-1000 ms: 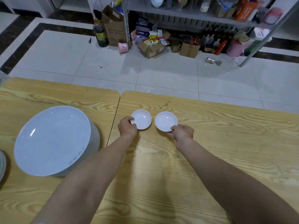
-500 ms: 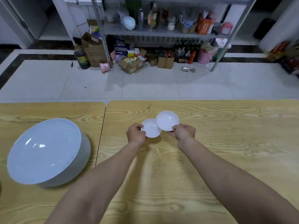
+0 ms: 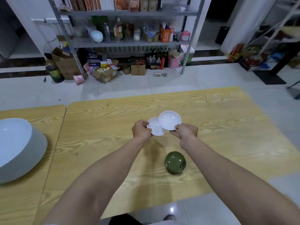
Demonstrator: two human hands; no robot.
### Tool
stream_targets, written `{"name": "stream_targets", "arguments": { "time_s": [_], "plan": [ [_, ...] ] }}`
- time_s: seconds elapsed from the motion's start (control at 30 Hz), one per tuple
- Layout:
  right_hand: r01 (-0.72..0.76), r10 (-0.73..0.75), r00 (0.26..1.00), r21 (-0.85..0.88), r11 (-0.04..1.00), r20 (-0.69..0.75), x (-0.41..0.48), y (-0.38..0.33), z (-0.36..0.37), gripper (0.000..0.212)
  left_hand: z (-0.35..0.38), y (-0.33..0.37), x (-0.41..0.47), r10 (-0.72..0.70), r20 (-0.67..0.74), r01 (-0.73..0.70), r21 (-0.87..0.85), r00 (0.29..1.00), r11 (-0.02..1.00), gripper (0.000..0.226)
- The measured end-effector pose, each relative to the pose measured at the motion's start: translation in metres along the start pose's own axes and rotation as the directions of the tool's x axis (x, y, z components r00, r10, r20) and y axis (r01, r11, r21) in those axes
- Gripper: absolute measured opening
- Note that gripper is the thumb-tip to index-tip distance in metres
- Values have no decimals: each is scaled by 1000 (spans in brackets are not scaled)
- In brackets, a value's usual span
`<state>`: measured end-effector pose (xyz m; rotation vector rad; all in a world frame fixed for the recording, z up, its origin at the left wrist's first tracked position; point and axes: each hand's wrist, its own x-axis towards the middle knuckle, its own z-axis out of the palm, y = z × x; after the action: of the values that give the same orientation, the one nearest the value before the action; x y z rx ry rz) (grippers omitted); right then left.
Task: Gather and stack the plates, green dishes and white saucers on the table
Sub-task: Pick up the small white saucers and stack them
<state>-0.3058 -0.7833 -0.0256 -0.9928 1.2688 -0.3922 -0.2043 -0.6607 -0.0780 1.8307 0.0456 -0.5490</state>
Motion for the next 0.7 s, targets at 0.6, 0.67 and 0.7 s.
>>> {"name": "stream_targets", "arguments": {
  "time_s": [0.6,0.67,0.7],
  "plan": [
    [-61,70,988,67,996,-136,65,-9,-168,24,177,-16,-45,-21,171,-10,179,985,984,28],
    [-80,90,985,69,994,-148,71,-4,-173,27,187,-21,-42,-32,194,-10,213,981,977,29],
    [-89,99,983,71,993,-151,74,-2,-175,28,190,-24,-40,-46,201,0,222,979,975,30]
  ]
}}
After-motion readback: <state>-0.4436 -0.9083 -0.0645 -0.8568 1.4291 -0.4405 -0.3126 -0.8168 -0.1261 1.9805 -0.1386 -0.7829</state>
